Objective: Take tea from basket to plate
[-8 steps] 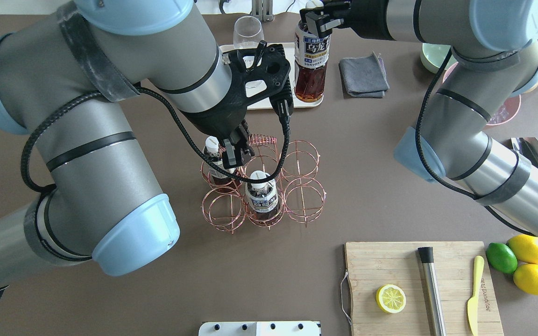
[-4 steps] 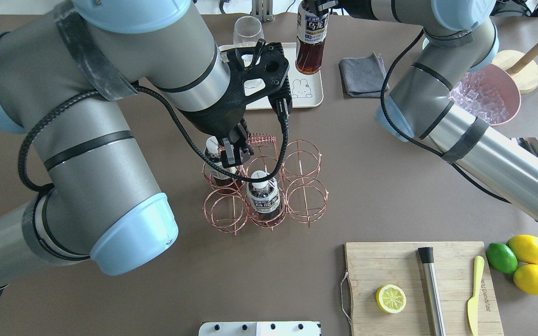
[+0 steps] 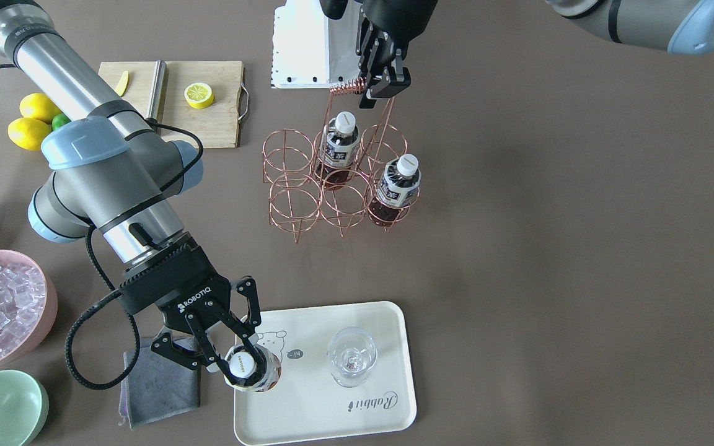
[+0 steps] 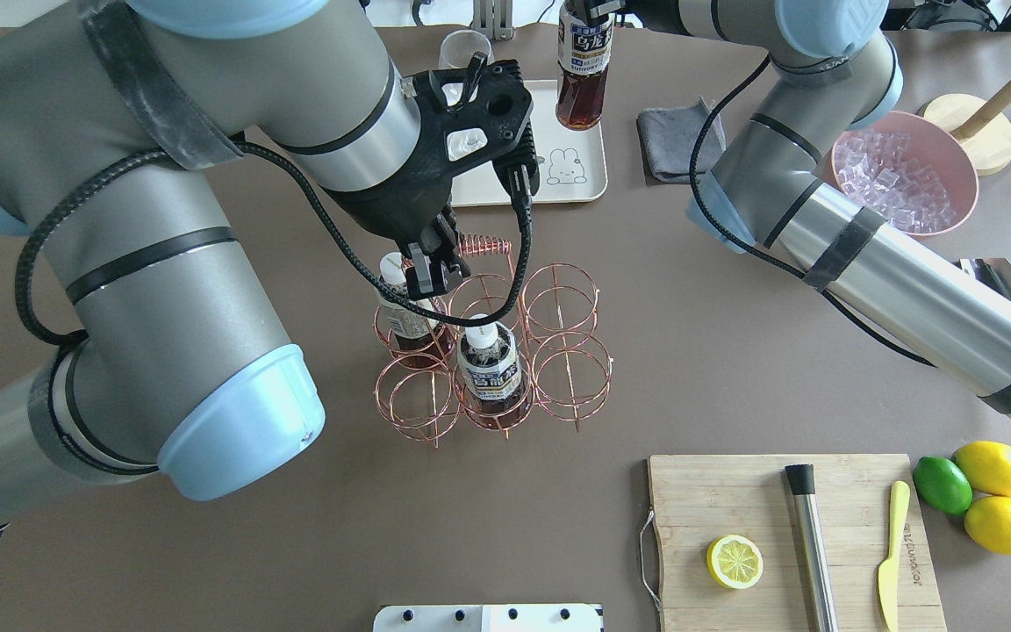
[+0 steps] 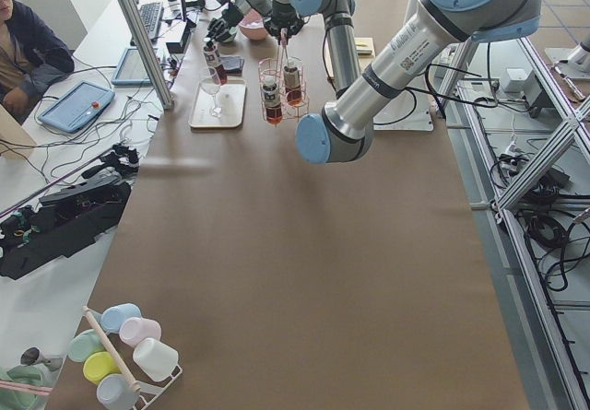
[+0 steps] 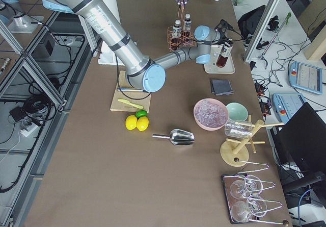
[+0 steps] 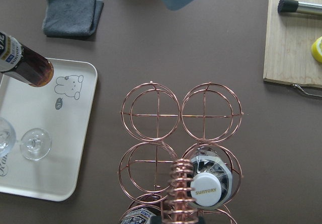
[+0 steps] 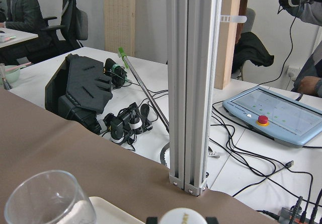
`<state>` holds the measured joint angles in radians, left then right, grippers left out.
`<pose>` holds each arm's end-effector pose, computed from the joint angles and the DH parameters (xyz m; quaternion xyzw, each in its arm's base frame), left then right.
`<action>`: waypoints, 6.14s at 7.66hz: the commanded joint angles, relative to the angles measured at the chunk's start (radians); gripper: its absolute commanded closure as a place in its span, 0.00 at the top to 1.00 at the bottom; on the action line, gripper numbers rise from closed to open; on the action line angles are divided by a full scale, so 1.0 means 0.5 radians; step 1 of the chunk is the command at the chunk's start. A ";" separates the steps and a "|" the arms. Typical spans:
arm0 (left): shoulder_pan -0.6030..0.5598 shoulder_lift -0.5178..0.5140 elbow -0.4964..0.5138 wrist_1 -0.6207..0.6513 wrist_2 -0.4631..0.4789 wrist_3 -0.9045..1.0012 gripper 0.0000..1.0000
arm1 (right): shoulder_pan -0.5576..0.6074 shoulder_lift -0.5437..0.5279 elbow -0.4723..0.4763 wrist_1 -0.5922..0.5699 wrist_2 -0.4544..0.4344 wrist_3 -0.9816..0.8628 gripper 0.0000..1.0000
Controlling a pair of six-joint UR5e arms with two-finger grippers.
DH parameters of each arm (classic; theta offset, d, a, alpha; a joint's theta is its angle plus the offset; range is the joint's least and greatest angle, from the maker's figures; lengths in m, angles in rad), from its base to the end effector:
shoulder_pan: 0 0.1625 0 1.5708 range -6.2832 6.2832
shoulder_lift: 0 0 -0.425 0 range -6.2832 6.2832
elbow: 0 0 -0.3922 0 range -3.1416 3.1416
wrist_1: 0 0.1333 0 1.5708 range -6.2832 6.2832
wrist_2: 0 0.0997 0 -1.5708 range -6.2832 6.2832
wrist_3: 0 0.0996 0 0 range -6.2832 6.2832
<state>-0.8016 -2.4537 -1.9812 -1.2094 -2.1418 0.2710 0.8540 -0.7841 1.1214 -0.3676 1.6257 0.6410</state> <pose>0.3342 -0.4594 0.0251 0.3558 0.3501 0.5358 0.6810 -0.4117 -0.6671 0.2362 0.5293 -0.4524 -0.0463 0.7162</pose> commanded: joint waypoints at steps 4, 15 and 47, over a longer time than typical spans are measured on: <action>-0.690 0.247 0.142 0.181 -0.361 0.944 0.00 | -0.109 0.007 -0.156 0.238 -0.183 0.034 0.00; -1.345 0.532 0.844 0.186 -0.373 2.299 0.00 | -0.061 -0.024 0.587 -0.700 -0.116 0.114 1.00; -1.455 0.757 1.167 -0.269 -0.352 2.271 0.98 | 1.326 -1.690 1.190 -2.618 1.409 -1.193 1.00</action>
<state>-1.5295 -2.0750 -1.3976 -1.3456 -2.3178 1.4076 1.5171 -1.6279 1.7176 -1.6766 2.3299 0.0447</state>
